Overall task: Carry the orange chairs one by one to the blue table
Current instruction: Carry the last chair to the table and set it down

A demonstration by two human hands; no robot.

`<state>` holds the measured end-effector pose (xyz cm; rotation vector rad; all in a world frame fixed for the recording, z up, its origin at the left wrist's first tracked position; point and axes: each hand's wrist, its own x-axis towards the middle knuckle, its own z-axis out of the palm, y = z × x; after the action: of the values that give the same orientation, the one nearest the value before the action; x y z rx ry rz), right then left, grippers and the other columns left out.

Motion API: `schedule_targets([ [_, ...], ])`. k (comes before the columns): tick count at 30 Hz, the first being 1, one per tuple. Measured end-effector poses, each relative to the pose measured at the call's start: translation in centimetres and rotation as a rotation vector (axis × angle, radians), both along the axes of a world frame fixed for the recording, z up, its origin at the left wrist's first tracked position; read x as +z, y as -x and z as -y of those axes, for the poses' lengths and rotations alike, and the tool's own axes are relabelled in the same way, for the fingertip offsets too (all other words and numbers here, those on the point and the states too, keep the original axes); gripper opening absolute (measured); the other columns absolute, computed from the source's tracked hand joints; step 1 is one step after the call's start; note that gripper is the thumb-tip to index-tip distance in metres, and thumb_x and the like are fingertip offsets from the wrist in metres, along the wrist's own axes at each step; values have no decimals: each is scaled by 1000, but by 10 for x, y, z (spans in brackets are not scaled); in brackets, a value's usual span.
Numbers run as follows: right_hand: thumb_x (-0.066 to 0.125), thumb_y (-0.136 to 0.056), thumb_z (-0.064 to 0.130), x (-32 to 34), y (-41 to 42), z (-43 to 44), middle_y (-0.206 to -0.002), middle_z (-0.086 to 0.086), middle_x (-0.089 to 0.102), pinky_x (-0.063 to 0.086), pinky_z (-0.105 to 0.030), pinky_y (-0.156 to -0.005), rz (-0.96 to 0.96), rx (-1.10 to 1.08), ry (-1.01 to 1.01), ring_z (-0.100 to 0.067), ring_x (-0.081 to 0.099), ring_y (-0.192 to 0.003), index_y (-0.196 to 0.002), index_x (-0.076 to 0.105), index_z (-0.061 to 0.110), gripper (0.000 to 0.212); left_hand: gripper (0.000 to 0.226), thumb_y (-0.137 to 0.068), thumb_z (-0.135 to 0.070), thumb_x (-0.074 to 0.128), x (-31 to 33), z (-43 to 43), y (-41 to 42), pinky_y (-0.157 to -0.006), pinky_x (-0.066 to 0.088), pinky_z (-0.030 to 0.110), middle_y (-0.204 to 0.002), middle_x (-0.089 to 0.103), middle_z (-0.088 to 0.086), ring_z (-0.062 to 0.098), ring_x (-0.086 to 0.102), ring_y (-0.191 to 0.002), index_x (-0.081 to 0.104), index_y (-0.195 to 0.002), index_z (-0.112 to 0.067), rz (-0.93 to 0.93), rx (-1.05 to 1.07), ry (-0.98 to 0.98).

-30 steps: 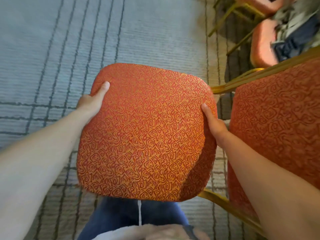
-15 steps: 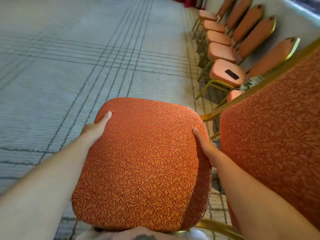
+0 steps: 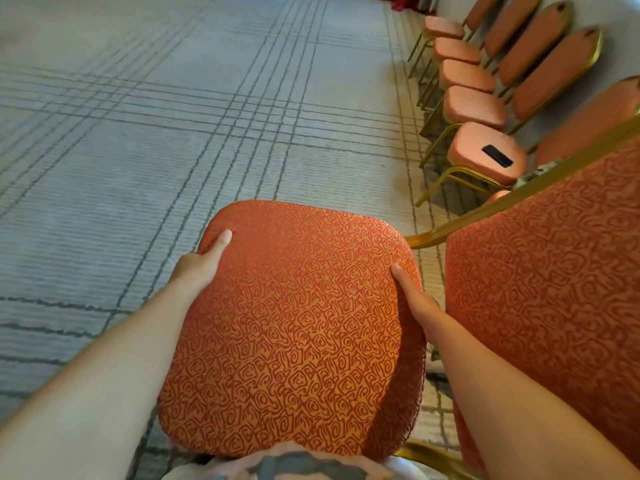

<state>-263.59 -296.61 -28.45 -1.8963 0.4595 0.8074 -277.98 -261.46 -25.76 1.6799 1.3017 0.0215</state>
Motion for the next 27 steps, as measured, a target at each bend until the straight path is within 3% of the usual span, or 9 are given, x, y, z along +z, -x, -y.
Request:
schedule_targets([
  [12, 61, -37, 96, 32, -124, -162, -124, -10, 67, 45, -42, -104, 69, 11, -52, -28, 63, -109, -134, 60, 17, 125, 96, -81, -76, 45, 34, -155, -133, -100, 40, 36, -130, 55, 31, 38, 52, -124, 57, -125, 9, 37, -64, -88],
  [15, 61, -56, 89, 49, -164, -196, -106, -6, 70, 47, -34, -90, 81, 27, -82, -24, 66, -96, -129, 63, 18, 102, 101, -79, -80, 43, 44, -189, -173, -101, 39, 37, -131, 55, 29, 37, 52, -124, 56, -127, 8, 43, -70, -77],
  [19, 63, -35, 95, 52, -221, -231, -104, -5, 73, 50, -35, -91, 88, 31, -85, -25, 68, -94, -122, 67, 21, 114, 100, -78, -79, 45, 47, -225, -230, -102, 39, 36, -134, 54, 27, 36, 52, -125, 53, -130, 6, 65, -76, -60],
  [24, 63, -75, 73, 47, -317, -280, -89, -8, 74, 51, -29, -69, 78, 27, -106, -24, 70, -82, -109, 71, 17, 66, 102, -77, -80, 45, 33, -268, -318, -100, 40, 36, -134, 54, 26, 36, 52, -124, 53, -130, 6, 60, -59, -42],
  [27, 65, -52, 89, 43, -393, -313, -93, -6, 76, 54, -37, -88, 74, 82, -105, -26, 72, -89, -111, 71, 23, 88, 100, -80, -78, 45, 36, -296, -387, -100, 39, 36, -134, 53, 27, 37, 51, -125, 52, -131, 8, 77, -38, -58],
])
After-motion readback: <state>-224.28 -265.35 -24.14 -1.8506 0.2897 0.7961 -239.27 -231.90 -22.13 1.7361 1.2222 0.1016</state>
